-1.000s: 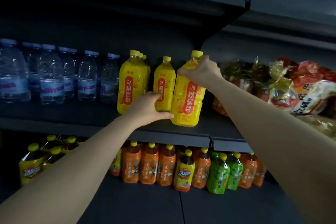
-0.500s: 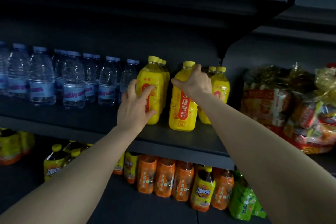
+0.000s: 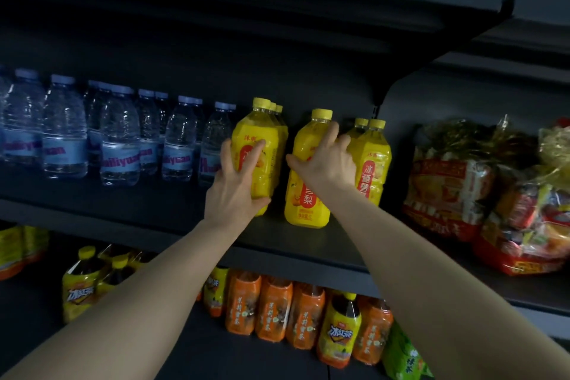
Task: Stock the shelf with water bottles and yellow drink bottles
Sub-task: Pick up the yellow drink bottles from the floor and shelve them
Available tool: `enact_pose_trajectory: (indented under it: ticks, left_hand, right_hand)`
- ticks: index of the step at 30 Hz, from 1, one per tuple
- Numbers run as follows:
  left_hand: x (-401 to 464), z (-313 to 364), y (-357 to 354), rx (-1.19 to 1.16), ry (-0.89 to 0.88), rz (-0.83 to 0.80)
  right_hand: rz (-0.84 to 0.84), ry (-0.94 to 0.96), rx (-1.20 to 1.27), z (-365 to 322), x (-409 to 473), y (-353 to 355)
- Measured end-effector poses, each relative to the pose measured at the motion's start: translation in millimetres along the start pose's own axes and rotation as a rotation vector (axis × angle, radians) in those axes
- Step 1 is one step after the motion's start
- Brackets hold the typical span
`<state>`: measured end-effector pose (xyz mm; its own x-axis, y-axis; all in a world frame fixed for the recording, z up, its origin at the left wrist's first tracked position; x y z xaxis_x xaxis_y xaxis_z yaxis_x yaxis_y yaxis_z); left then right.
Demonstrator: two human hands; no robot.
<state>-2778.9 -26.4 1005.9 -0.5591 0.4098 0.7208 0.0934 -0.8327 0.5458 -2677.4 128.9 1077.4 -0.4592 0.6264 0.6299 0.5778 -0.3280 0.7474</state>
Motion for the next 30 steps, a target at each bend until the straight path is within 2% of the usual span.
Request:
enact_pose_trajectory:
  ticks: [8,30]
  left_hand:
    - [-1.9,-0.2,-4.4,-0.036,-0.027,0.002]
    - [-7.5,3.7,8.4,-0.037,-0.011,-0.039]
  right_hand:
    - [0.116,0.034,-0.006,3.6,-22.8,0.7]
    - [0.125,0.023,0.022,1.8,-33.1,6.1]
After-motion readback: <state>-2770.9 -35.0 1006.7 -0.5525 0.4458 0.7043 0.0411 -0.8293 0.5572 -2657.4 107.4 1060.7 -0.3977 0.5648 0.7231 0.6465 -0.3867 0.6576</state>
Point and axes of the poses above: each hand's wrist, its own x-axis towards the middle knuckle, its own y-axis out of the back of the hand, z = x × y, the point moved 10 cm from there along x, towards the middle knuckle, and after that the axes turned 12 degrees about -x, right-handed, at the moved point
